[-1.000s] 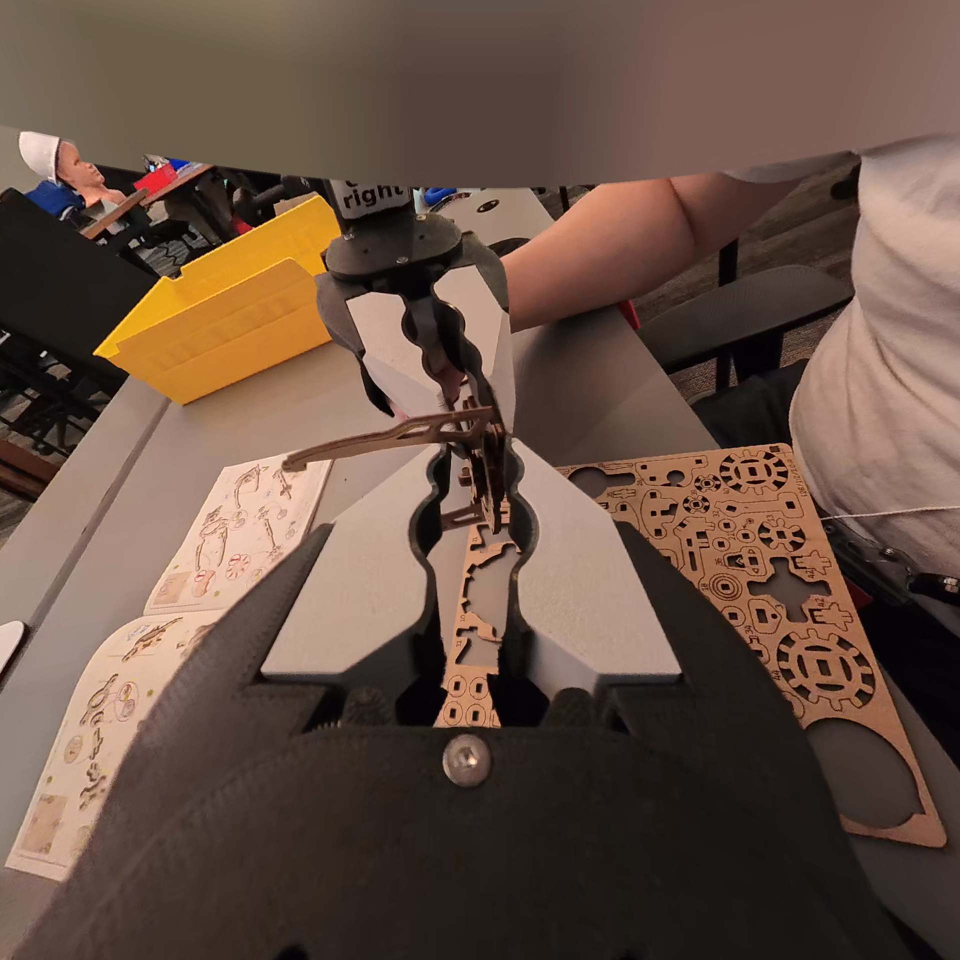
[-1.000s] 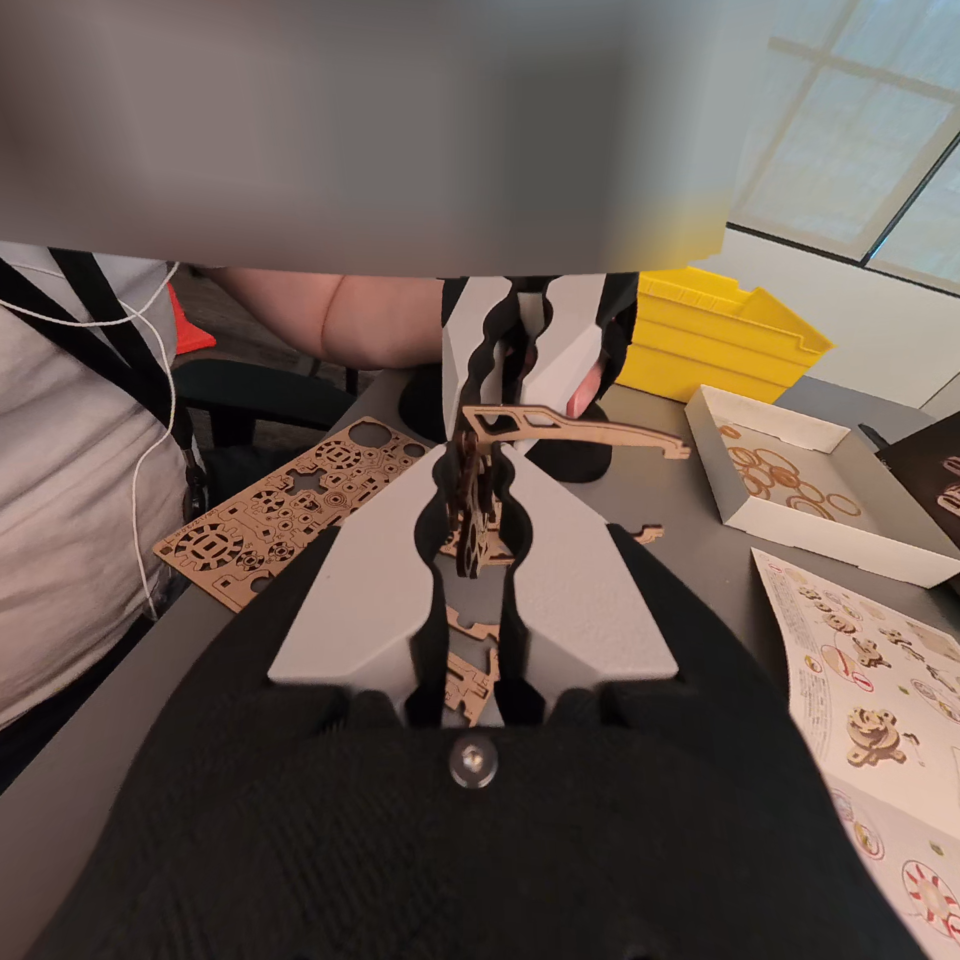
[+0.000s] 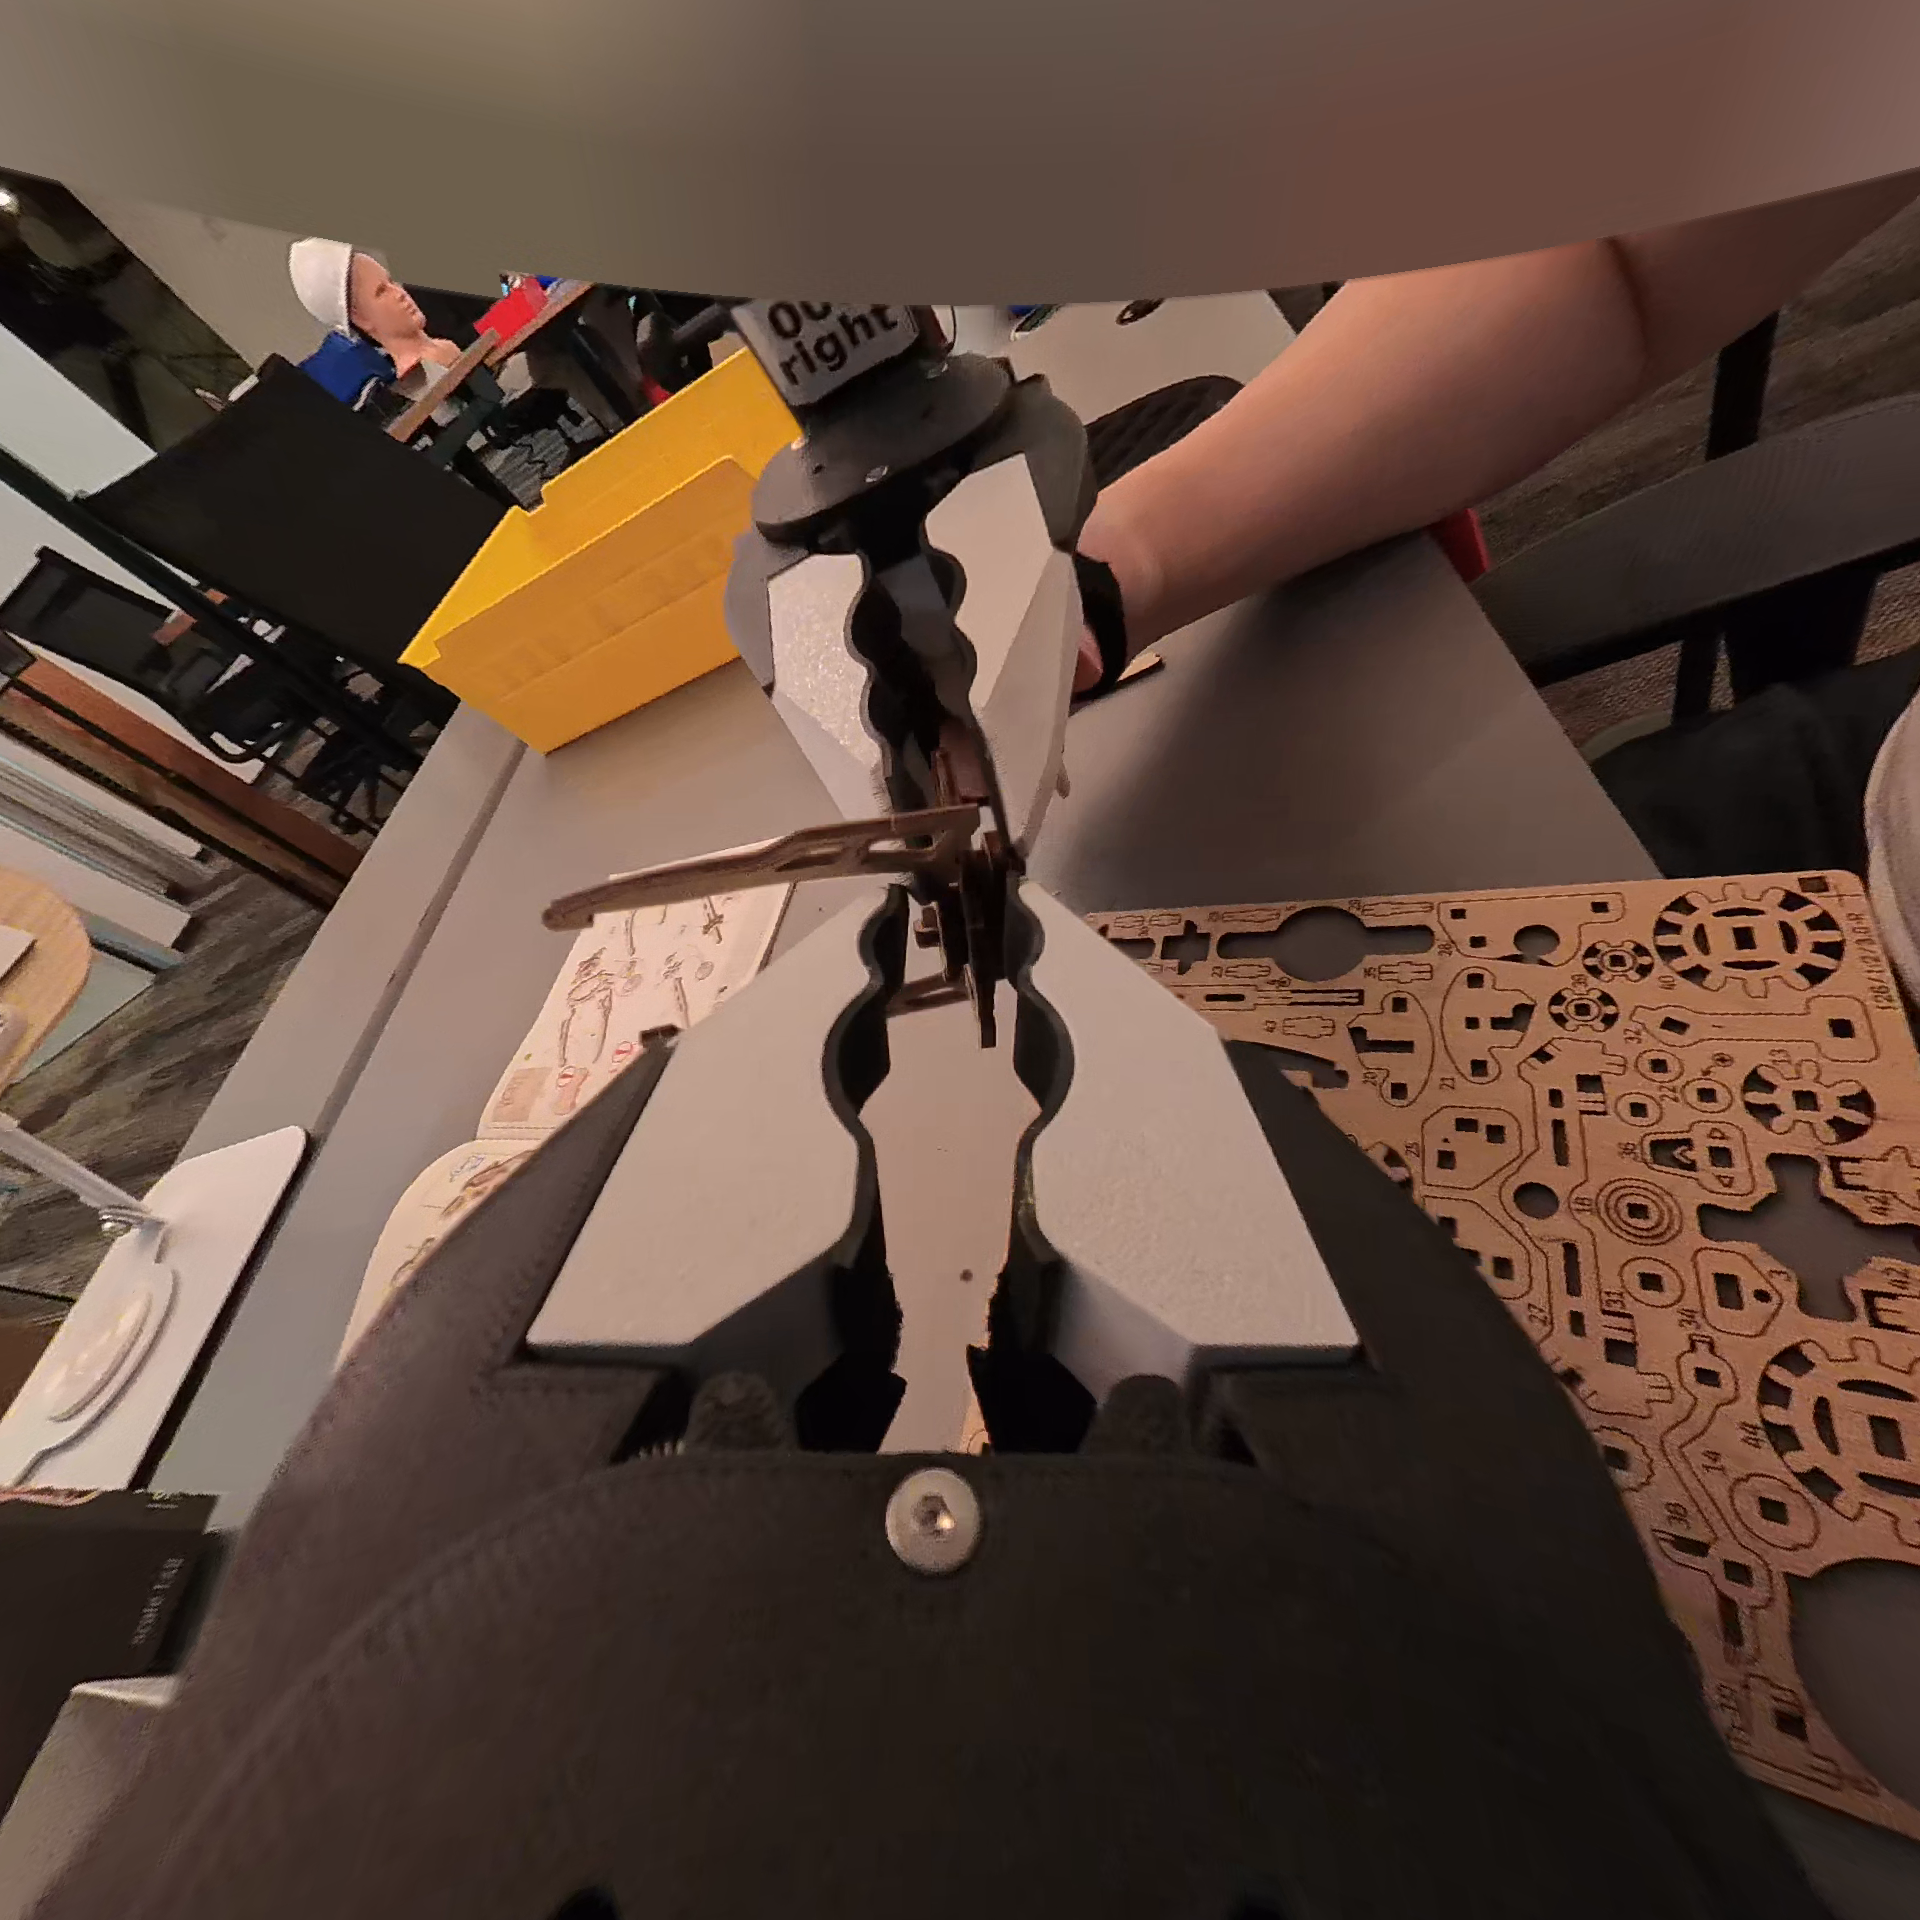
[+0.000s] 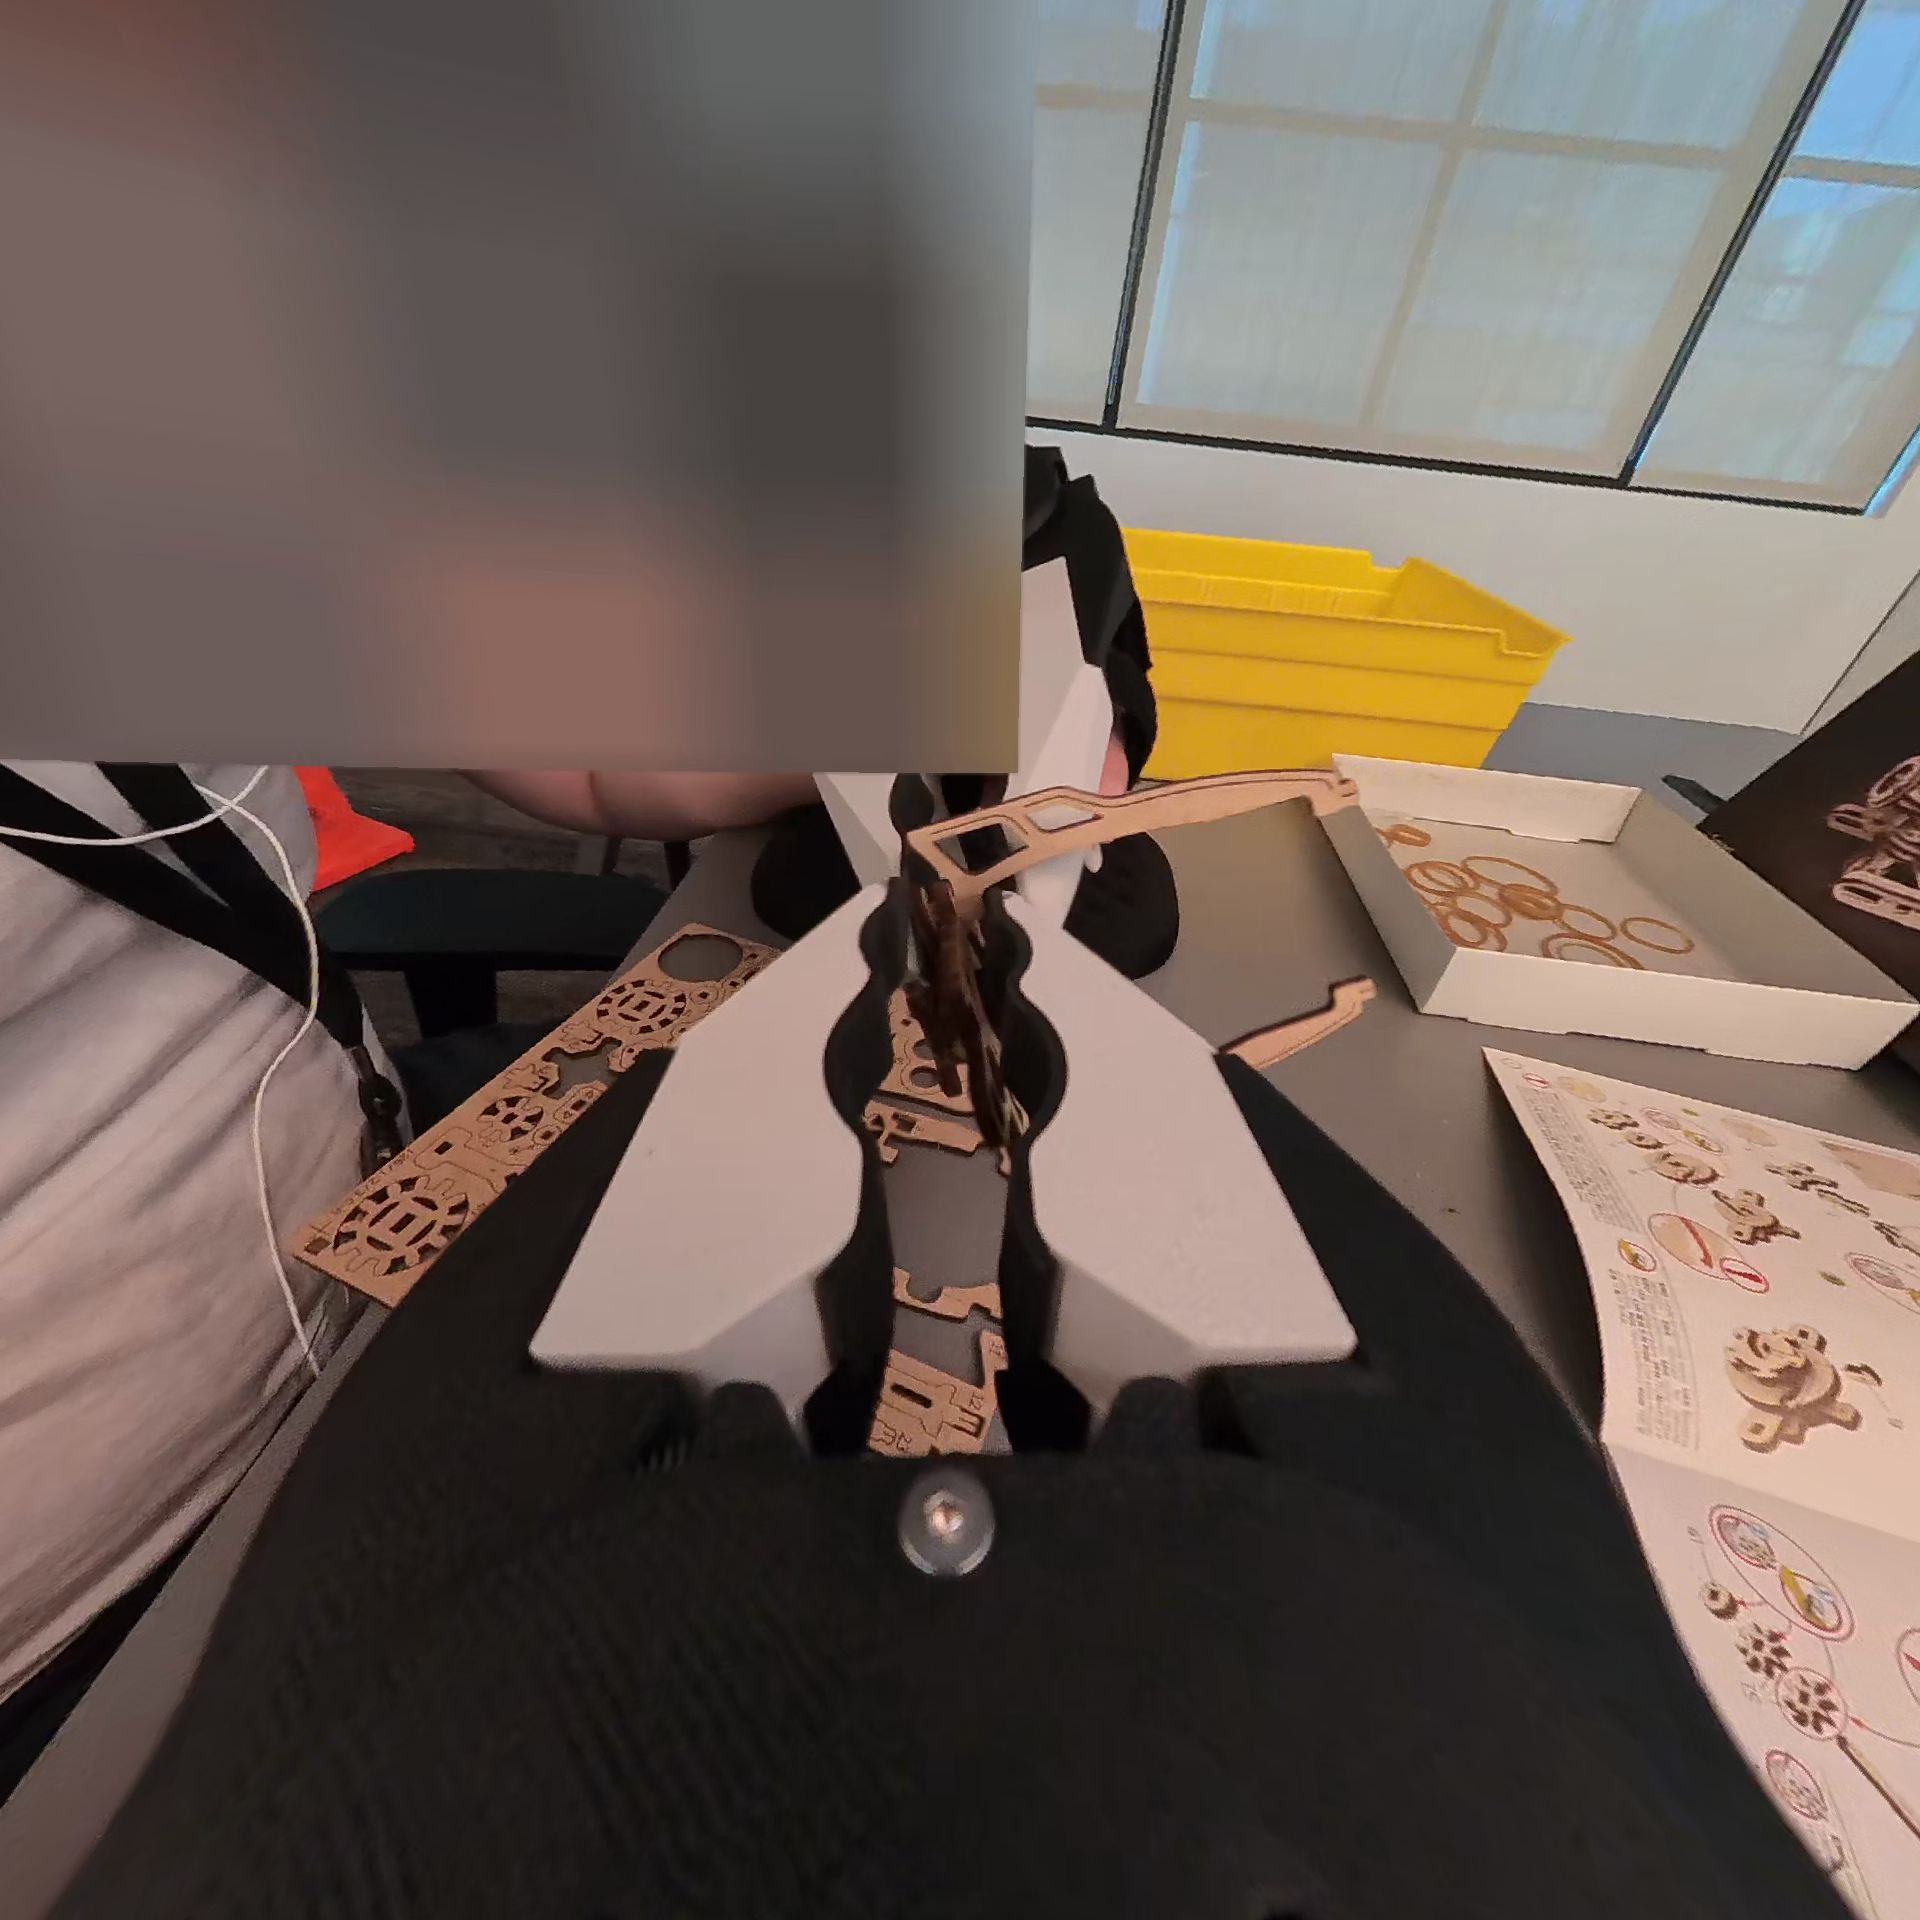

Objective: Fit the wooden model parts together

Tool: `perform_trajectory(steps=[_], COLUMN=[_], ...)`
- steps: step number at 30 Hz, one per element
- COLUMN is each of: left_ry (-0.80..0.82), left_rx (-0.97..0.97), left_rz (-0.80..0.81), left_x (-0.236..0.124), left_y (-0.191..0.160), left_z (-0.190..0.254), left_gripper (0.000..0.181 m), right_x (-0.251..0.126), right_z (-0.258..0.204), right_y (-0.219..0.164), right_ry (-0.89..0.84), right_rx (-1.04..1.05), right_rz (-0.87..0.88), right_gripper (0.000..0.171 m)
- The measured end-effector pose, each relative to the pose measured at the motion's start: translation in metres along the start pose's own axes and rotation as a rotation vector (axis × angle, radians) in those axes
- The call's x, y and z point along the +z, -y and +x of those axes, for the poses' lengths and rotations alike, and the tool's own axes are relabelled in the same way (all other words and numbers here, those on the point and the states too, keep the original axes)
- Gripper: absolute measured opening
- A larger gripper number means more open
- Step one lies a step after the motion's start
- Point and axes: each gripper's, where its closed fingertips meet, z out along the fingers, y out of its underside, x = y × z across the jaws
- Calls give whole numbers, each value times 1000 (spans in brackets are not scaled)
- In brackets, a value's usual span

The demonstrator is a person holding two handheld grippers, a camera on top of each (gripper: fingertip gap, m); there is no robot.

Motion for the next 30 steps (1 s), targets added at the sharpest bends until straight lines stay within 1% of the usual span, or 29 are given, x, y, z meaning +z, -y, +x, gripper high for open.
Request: perform_trajectory(steps=[7, 13, 15, 17, 18, 19, 21, 22, 24, 26, 28, 30], left_ry=[17, 18, 16, -45, -53, -51, -25, -25, -29, -22, -33, -30], left_rx=[48, 20, 7, -29, -50, -61, -75, -82, -81, -52, -41, -52], left_rz=[-20, 3, 12, 23, 24, 33, 67, 77, 95, 80, 60, 81], left_x=[2, 1, 1, 2, 3, 3, 1, -1, -1, 1, 2, 1], left_y=[0, 2, 3, 6, 6, 7, 11, 12, 14, 12, 10, 14], left_z=[2, 2, 1, 10, 10, 9, 4, 3, 3, 5, 8, 7], left_gripper=[15, 17, 17, 46, 50, 49, 30, 24, 24, 25, 34, 29], right_x=[0, -1, -2, -6, -6, -6, -3, -2, -3, -3, -2, -2], right_z=[-2, -1, 1, 5, 5, 3, -2, -2, -5, -4, -4, -7], right_y=[-2, 0, 2, 3, 2, 3, 4, 5, 6, 1, -1, 2], right_ry=[-26, -22, -49, -82, -89, -89, -88, -98, -96, -107, -117, -103], right_rx=[-60, -81, -102, -136, -167, -203, -254, -276, -315, -350, -378, -379], right_rz=[-36, -6, -2, 1, -6, -8, -9, -9, 1, -27, -43, -17], right_gripper=[11, 11, 11, 11, 11, 11, 11, 11, 11, 12, 12, 12])
